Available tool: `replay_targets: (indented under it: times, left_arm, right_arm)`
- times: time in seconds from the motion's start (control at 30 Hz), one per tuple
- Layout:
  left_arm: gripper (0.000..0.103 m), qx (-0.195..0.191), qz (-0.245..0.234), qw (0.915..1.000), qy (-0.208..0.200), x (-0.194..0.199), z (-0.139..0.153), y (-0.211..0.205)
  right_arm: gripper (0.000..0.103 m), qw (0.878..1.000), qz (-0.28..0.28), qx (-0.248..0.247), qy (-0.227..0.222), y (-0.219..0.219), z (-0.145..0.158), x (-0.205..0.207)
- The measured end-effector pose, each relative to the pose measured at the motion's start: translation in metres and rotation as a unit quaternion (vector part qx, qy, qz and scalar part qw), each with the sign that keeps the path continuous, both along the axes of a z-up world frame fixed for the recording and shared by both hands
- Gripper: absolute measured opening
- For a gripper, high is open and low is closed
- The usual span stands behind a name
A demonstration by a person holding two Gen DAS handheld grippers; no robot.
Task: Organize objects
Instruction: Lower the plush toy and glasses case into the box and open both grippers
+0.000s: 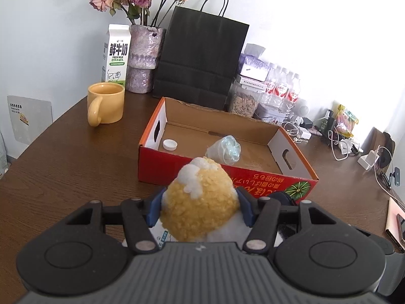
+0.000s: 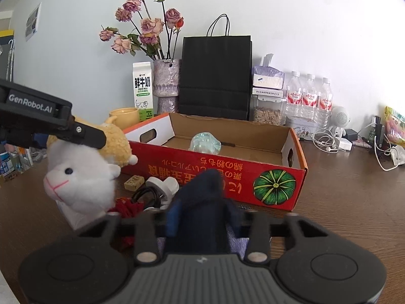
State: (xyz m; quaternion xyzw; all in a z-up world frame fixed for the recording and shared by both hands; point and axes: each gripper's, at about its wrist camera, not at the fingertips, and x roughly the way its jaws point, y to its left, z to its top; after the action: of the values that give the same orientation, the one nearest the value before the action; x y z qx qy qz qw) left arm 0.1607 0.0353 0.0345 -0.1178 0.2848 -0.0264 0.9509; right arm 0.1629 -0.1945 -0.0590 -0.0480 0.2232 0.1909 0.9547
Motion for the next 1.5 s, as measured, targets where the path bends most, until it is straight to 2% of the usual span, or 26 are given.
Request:
replay_targets:
  times: [0.1, 0.2, 0.23, 0.27, 0.3, 0.5, 0.6, 0.77, 0.97, 1.3, 1.5]
  left_arm:
    - [0.061, -0.002, 0.003, 1.0, 0.005, 0.001, -0.003, 0.001]
    - [0.061, -0.009, 0.004, 0.9999, 0.011, 0.0, -0.009, 0.005]
    - [0.061, -0.011, 0.003, 0.9999, 0.011, -0.002, -0.01, 0.006]
    - [0.061, -0.011, 0.002, 0.9999, 0.01, -0.003, -0.01, 0.007]
    - [0.061, -0.012, 0.003, 0.9999, 0.008, -0.004, -0.011, 0.008]
    - [0.061, -0.014, 0.0, 0.9999, 0.005, -0.009, -0.019, 0.013]
    - [0.061, -0.017, -0.001, 0.9998, 0.007, -0.009, -0.022, 0.016]
    - [0.061, -0.023, -0.005, 0.9997, 0.007, -0.01, -0.024, 0.018]
    - [0.061, -0.026, -0.008, 0.9996, 0.006, -0.012, -0.025, 0.016]
    - [0.061, -0.024, -0.012, 0.9996, -0.012, -0.016, -0.014, 0.011]
    - [0.061, -0.022, -0.016, 0.9991, -0.034, -0.005, 0.0, 0.004]
  right_arm:
    - [0.037, 1.0, -0.011, -0.022, 0.004, 0.002, -0.005, 0.005]
    - [0.062, 1.0, -0.018, -0.021, 0.013, 0.0, -0.007, 0.007]
    - [0.075, 0.999, -0.016, -0.028, 0.012, 0.002, -0.007, 0.006]
    - [0.082, 0.999, -0.012, -0.036, 0.01, 0.004, -0.007, 0.005]
    - [0.083, 0.999, -0.006, -0.043, 0.007, 0.007, -0.008, 0.003]
    - [0.081, 0.995, 0.002, -0.093, 0.023, 0.025, -0.019, 0.01]
    - [0.072, 0.992, -0.009, -0.123, 0.026, 0.031, -0.026, 0.013]
    - [0.068, 0.989, -0.007, -0.148, 0.021, 0.035, -0.028, 0.012]
    - [0.062, 0.991, -0.003, -0.129, 0.017, 0.027, -0.023, 0.01]
    - [0.061, 0.995, 0.003, -0.098, -0.007, 0.018, -0.004, -0.001]
    - [0.061, 0.997, 0.002, -0.074, -0.023, 0.012, 0.013, 0.006]
